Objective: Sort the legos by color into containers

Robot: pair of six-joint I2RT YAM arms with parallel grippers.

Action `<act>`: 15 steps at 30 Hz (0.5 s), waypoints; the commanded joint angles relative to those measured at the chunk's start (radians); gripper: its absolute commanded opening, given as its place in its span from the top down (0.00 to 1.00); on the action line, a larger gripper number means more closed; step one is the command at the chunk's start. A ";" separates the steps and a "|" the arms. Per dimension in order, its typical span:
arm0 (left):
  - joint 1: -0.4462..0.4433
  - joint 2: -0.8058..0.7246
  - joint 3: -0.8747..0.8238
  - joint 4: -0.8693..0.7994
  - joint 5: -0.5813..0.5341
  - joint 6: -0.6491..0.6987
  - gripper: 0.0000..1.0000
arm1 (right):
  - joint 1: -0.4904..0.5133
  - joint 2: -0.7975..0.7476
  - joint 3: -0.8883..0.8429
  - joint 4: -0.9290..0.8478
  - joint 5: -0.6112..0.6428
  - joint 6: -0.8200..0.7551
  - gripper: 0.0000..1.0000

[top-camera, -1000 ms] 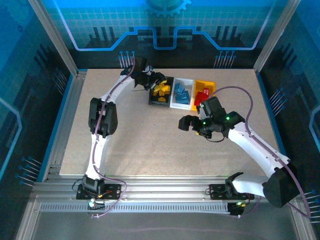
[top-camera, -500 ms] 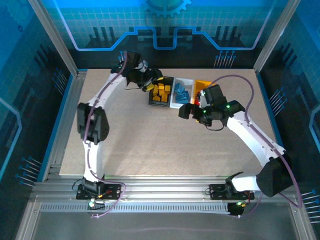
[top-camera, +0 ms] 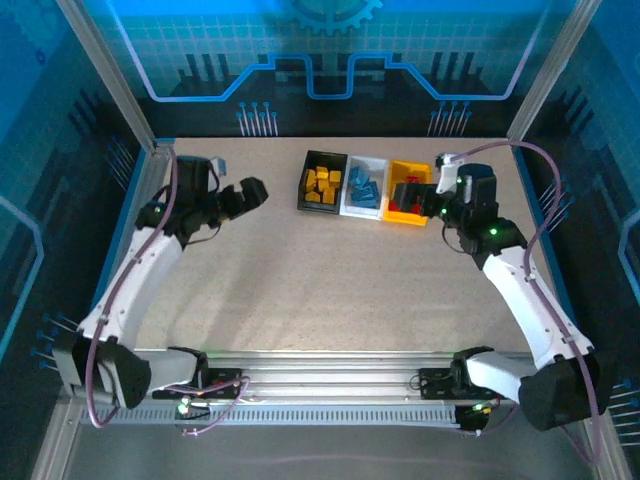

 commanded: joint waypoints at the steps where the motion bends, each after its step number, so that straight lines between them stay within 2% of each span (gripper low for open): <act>1: 0.015 -0.096 -0.149 0.123 -0.201 0.098 0.01 | -0.111 0.046 -0.037 0.109 0.058 -0.121 0.00; 3: 0.016 -0.166 -0.270 0.202 -0.293 0.144 0.01 | -0.162 0.084 -0.084 0.167 0.042 -0.176 0.00; 6: 0.018 -0.246 -0.438 0.313 -0.438 0.224 0.01 | -0.186 0.165 -0.156 0.245 0.038 -0.278 0.00; 10: 0.053 -0.283 -0.561 0.460 -0.490 0.266 0.01 | -0.179 0.252 -0.277 0.420 -0.001 -0.296 0.00; 15: 0.131 -0.203 -0.614 0.583 -0.525 0.255 0.01 | -0.149 0.334 -0.316 0.538 0.040 -0.313 0.00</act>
